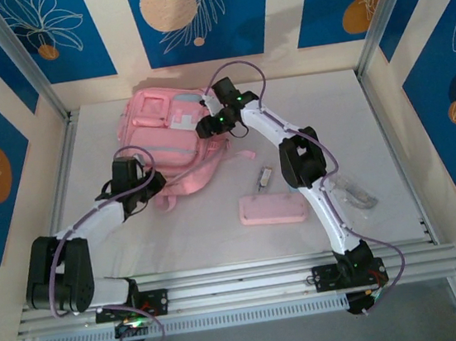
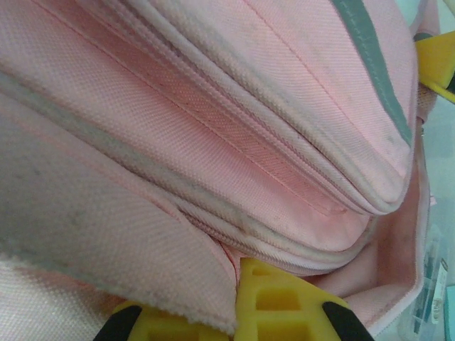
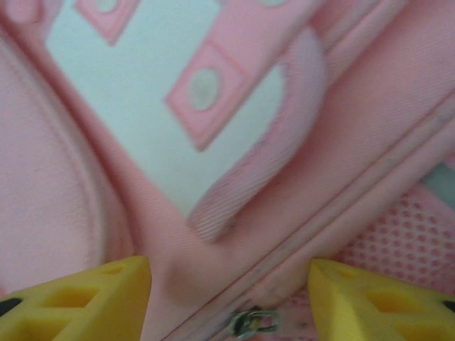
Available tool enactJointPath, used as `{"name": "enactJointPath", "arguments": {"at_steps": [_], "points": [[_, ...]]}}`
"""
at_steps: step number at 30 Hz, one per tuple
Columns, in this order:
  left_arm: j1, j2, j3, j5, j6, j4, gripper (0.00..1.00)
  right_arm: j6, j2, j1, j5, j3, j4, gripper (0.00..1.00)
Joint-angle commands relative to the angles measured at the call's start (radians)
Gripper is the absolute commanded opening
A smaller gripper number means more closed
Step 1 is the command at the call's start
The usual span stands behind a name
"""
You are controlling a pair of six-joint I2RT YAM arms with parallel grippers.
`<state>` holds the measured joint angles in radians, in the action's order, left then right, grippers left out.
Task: Pack the student bag
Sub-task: Rotate the student bag at the top-center of the table.
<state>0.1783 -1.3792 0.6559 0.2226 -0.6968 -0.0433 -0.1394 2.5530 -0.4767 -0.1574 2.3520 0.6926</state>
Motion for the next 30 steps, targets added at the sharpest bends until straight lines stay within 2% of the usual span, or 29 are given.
{"name": "enactJointPath", "arguments": {"at_steps": [1, 4, 7, 10, 14, 18, 20, 23, 25, 26, 30], "points": [[-0.012, -0.038, -0.007, 0.053, 0.025, -0.162, 0.00, 0.002, 0.014, -0.005, 0.005, 0.018, 0.037, 0.61], [-0.026, -0.082, 0.011, 0.057, 0.015, -0.215, 0.01, -0.012, -0.026, -0.027, -0.030, -0.062, 0.064, 0.61], [-0.038, -0.127, 0.052, 0.052, 0.027, -0.231, 0.01, -0.051, -0.126, -0.067, -0.077, -0.231, -0.010, 0.60], [-0.054, -0.181, 0.101, 0.058, 0.044, -0.230, 0.00, -0.098, -0.206, -0.116, -0.146, -0.343, -0.070, 0.54], [-0.091, -0.229, 0.157, 0.061, 0.059, -0.225, 0.00, -0.134, -0.269, -0.158, -0.180, -0.392, -0.105, 0.47], [-0.141, -0.254, 0.204, 0.093, 0.079, -0.188, 0.01, -0.130, -0.290, -0.136, -0.161, -0.362, -0.064, 0.45], [-0.168, -0.257, 0.239, 0.110, 0.113, -0.126, 0.09, -0.127, -0.304, -0.107, -0.144, -0.357, -0.042, 0.46], [-0.183, -0.244, 0.298, 0.099, 0.182, 0.011, 0.42, -0.132, -0.324, -0.061, -0.106, -0.366, -0.026, 0.52], [-0.183, -0.228, 0.321, 0.089, 0.215, 0.084, 0.55, -0.149, -0.326, -0.032, -0.095, -0.365, -0.021, 0.55], [-0.181, -0.214, 0.329, 0.086, 0.223, 0.117, 0.60, -0.163, -0.323, -0.016, -0.089, -0.361, -0.022, 0.56], [-0.176, -0.147, 0.325, 0.099, 0.221, 0.202, 0.66, -0.229, -0.294, 0.026, -0.037, -0.325, -0.033, 0.57]]}}
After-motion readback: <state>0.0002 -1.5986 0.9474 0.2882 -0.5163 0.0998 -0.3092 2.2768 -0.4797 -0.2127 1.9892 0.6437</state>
